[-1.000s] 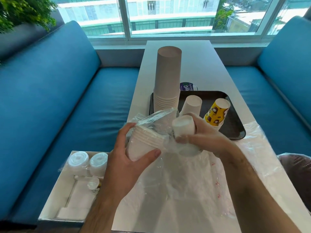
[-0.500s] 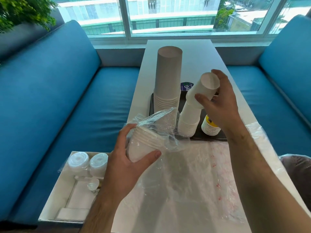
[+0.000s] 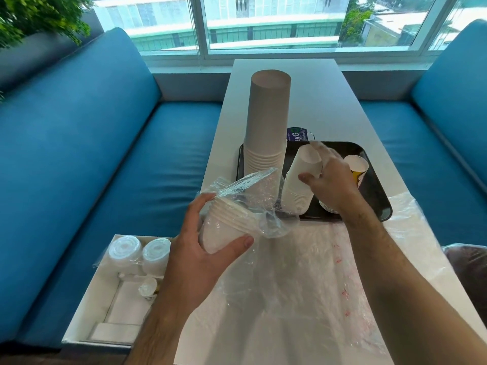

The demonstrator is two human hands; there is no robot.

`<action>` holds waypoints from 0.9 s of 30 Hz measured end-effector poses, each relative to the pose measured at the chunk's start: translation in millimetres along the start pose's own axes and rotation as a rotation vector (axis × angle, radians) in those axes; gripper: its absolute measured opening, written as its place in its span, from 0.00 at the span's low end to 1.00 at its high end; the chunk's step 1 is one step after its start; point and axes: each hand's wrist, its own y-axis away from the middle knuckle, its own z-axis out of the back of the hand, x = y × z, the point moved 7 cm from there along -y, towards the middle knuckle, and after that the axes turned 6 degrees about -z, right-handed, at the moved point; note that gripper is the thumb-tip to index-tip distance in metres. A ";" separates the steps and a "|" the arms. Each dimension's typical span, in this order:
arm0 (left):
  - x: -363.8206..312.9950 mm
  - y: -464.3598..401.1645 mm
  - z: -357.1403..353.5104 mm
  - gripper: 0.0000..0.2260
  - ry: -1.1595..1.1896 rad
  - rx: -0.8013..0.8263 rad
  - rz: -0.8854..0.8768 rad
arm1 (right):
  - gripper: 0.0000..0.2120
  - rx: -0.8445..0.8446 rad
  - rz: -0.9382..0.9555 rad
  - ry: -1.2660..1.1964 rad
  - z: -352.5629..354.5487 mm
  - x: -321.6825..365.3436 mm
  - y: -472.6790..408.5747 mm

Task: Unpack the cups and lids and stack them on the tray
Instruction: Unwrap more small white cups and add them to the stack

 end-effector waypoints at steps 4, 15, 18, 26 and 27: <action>0.4 -0.7 -0.9 0.35 -0.001 0.003 0.001 | 0.38 0.003 -0.019 -0.008 -7.0 -6.0 1.6; -2.6 0.6 -4.6 0.34 -0.029 0.033 -0.027 | 0.41 -0.015 -0.028 0.023 -1.4 -2.1 6.8; -2.6 0.4 -4.1 0.34 -0.032 0.033 -0.025 | 0.26 -0.241 0.099 -0.038 26.7 21.8 27.3; 6.7 4.3 -3.7 0.38 -0.139 0.040 0.008 | 0.13 0.576 0.202 -0.236 3.3 73.6 79.1; 6.3 4.5 -5.7 0.38 -0.154 0.050 0.007 | 0.11 0.638 0.212 -0.240 0.5 78.9 84.6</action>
